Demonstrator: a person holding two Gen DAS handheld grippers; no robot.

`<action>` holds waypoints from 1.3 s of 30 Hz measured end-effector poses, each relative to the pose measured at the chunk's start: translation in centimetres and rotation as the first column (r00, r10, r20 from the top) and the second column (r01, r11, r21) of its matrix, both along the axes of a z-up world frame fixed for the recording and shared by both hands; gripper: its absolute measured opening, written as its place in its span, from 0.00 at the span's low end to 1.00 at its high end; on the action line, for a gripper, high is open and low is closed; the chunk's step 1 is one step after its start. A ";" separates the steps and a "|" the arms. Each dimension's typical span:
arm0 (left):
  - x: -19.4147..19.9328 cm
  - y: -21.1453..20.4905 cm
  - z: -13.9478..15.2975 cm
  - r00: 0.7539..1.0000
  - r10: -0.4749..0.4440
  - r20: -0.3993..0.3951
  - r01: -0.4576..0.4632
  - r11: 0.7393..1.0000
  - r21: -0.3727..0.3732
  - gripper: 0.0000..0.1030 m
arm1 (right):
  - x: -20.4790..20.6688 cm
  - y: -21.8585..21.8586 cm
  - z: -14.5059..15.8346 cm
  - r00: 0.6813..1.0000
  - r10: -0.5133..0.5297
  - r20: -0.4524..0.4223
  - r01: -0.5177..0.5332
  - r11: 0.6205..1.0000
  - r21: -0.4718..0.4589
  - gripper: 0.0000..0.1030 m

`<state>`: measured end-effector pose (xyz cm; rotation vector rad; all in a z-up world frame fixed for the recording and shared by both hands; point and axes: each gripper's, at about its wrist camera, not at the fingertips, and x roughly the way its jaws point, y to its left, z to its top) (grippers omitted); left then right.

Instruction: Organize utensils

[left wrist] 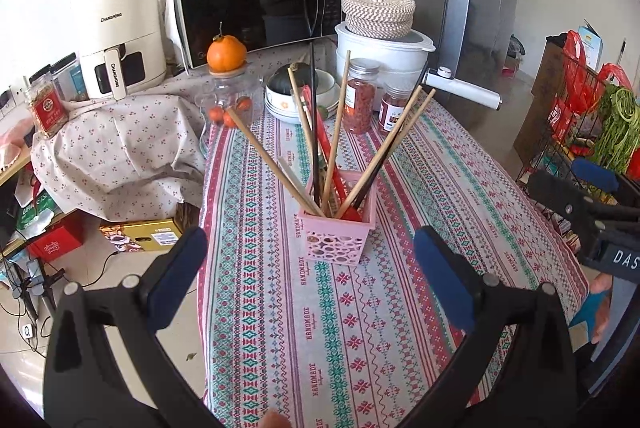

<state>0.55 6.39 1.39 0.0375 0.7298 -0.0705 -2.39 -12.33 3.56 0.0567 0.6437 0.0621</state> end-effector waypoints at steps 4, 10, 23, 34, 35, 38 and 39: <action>0.0 -0.8 -0.3 1.000 -0.011 -0.008 0.011 1.000 -0.002 0.99 | -0.2 -0.4 -0.4 1.000 -0.003 -0.007 0.003 1.000 -0.020 1.00; -0.1 -1.7 -0.6 1.000 -0.024 -0.012 0.024 1.000 -0.001 0.99 | 0.0 -0.8 -0.7 1.000 -0.001 -0.030 0.001 1.000 -0.007 1.00; 0.1 -2.2 -1.1 1.000 -0.019 -0.023 0.019 1.000 -0.007 0.99 | 0.0 -0.8 -1.0 0.999 0.002 -0.047 -0.002 1.000 -0.001 1.00; 0.1 -2.2 -1.1 1.000 -0.017 -0.023 0.017 1.000 -0.005 0.99 | 0.2 -0.7 -1.2 0.998 0.001 -0.060 -0.001 1.000 0.002 1.00; 0.1 -2.2 -1.1 1.000 -0.016 -0.023 0.016 1.000 -0.003 0.99 | 0.2 -0.7 -1.2 0.998 0.001 -0.060 -0.001 1.000 0.002 1.00; 0.0 -2.3 -1.1 1.000 -0.016 -0.025 0.016 1.000 -0.005 0.99 | 0.3 -0.7 -1.2 0.998 0.001 -0.061 -0.001 1.000 0.003 1.00; 0.0 -2.3 -1.1 1.000 -0.016 -0.024 0.016 1.000 -0.004 0.99 | 0.3 -0.7 -1.3 0.998 0.001 -0.062 -0.001 1.000 0.002 1.00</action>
